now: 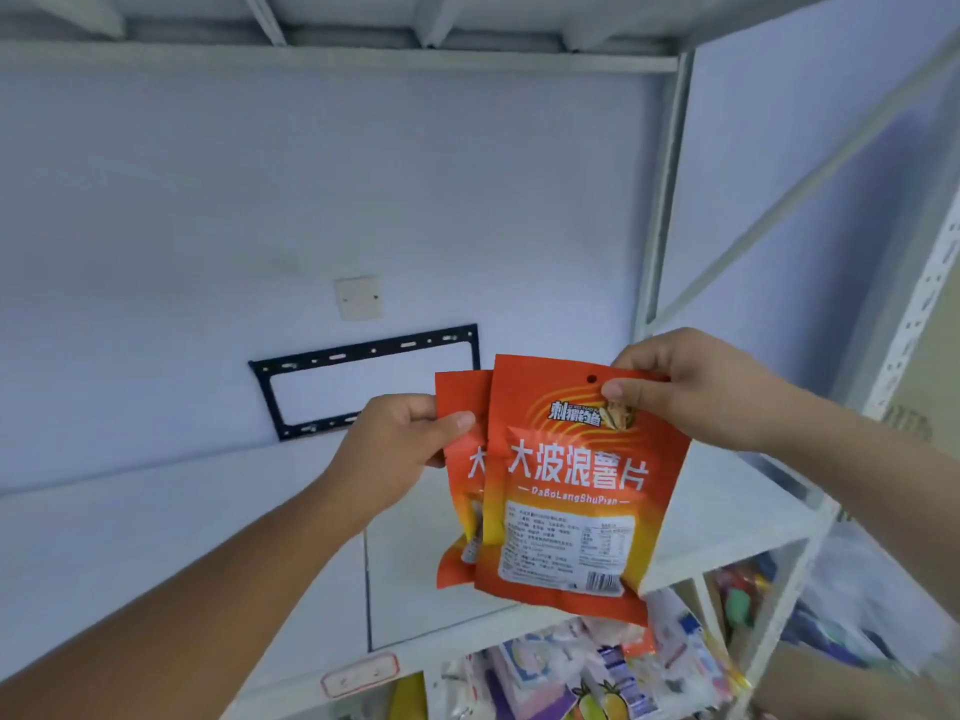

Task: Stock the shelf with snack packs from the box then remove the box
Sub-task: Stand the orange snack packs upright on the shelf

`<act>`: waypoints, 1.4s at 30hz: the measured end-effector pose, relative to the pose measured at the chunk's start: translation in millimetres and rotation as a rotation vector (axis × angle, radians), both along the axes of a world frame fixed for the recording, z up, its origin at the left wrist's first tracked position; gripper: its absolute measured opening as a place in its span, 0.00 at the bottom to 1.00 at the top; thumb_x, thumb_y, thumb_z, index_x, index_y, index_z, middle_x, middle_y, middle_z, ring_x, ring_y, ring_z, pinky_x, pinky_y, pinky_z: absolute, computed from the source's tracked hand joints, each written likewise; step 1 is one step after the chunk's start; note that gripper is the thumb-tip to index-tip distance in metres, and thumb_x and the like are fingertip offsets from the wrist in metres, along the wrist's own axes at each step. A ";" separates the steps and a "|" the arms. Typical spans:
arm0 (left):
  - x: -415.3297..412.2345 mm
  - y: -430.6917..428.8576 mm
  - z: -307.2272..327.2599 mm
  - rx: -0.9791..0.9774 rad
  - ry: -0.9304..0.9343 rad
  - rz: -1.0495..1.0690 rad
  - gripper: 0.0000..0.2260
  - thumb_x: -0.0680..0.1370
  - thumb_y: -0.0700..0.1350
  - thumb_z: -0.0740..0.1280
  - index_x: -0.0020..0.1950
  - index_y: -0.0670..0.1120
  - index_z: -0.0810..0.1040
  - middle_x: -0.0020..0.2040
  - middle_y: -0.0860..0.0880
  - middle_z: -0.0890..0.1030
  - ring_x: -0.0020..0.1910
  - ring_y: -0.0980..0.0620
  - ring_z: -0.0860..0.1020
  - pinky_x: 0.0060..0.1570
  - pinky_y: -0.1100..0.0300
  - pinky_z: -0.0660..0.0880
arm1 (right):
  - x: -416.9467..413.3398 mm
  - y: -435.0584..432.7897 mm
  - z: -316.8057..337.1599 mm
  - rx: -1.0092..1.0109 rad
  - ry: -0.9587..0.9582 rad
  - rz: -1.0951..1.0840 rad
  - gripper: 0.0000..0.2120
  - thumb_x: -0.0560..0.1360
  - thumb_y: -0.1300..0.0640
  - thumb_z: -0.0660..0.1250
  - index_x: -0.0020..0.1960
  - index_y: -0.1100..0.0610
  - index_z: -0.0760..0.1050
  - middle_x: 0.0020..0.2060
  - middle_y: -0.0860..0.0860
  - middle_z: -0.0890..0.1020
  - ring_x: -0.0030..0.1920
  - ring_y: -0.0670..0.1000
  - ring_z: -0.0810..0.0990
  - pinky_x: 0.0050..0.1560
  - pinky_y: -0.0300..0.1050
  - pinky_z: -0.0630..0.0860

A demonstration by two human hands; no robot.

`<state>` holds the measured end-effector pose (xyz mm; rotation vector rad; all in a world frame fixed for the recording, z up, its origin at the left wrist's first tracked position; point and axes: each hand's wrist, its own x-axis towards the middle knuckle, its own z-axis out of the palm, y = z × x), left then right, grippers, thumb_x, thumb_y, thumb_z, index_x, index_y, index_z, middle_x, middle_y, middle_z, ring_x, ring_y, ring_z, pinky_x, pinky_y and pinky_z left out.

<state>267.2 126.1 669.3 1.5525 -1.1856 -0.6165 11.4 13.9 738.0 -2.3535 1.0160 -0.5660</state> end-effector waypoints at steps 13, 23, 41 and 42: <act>219.6 233.9 -9.7 -0.015 0.039 0.408 0.12 0.75 0.48 0.75 0.42 0.39 0.81 0.39 0.43 0.86 0.44 0.37 0.85 0.52 0.40 0.81 | 261.3 155.8 -10.4 -0.075 0.062 0.313 0.06 0.79 0.48 0.69 0.45 0.48 0.81 0.39 0.40 0.86 0.38 0.39 0.85 0.45 0.45 0.83; 338.0 314.8 -22.7 0.021 0.042 0.638 0.14 0.76 0.53 0.73 0.45 0.42 0.81 0.40 0.51 0.87 0.41 0.49 0.86 0.50 0.51 0.82 | 360.1 206.7 -13.3 -0.111 0.054 0.384 0.06 0.79 0.46 0.68 0.45 0.45 0.81 0.40 0.39 0.85 0.39 0.37 0.84 0.40 0.37 0.80; 550.3 252.3 -58.6 0.105 0.029 0.750 0.07 0.79 0.53 0.69 0.48 0.50 0.81 0.45 0.52 0.86 0.46 0.50 0.85 0.46 0.58 0.80 | 546.4 127.5 -38.5 0.045 0.038 0.425 0.07 0.79 0.49 0.68 0.46 0.49 0.83 0.37 0.42 0.87 0.35 0.44 0.86 0.39 0.46 0.81; 561.9 250.1 -61.0 0.106 0.034 0.751 0.07 0.79 0.52 0.69 0.48 0.50 0.82 0.46 0.51 0.86 0.46 0.49 0.85 0.47 0.57 0.81 | 557.9 125.6 -41.4 0.045 0.050 0.428 0.07 0.79 0.50 0.68 0.46 0.49 0.83 0.37 0.43 0.87 0.36 0.45 0.86 0.41 0.49 0.82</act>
